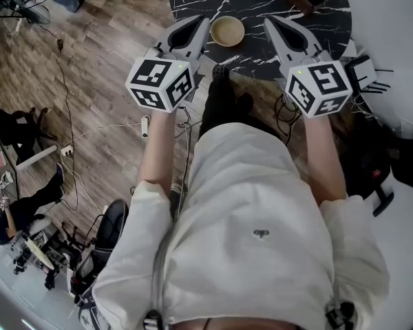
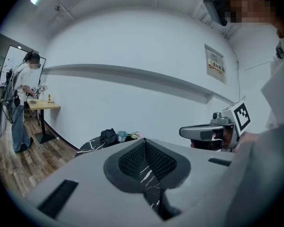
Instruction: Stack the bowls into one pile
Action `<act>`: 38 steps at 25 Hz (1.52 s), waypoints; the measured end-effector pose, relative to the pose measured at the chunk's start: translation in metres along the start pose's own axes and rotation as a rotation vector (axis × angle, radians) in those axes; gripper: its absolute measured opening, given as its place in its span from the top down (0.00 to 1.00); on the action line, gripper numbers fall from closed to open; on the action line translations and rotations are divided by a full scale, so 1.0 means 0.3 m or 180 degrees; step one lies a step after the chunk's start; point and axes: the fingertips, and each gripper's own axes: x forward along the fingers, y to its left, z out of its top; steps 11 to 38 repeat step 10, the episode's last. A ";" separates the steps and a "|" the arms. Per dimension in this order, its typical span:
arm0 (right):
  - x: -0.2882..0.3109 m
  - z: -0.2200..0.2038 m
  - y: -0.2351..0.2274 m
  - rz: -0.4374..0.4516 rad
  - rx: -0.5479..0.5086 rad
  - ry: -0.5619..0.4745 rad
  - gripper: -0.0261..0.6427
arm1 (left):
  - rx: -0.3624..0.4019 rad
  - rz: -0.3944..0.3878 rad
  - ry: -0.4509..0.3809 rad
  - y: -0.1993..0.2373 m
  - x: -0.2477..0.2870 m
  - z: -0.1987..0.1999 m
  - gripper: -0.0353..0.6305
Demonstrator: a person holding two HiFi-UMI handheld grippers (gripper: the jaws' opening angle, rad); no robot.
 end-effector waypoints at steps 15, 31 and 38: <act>0.016 -0.003 0.000 0.0035 -0.0023 -0.0019 0.96 | 0.0070 0.0010 0.0084 -0.002 0.002 -0.011 0.94; 0.016 -0.003 0.000 0.0035 -0.0023 -0.0019 0.96 | 0.0070 0.0010 0.0084 -0.002 0.002 -0.011 0.94; 0.016 -0.003 0.000 0.0035 -0.0023 -0.0019 0.96 | 0.0070 0.0010 0.0084 -0.002 0.002 -0.011 0.94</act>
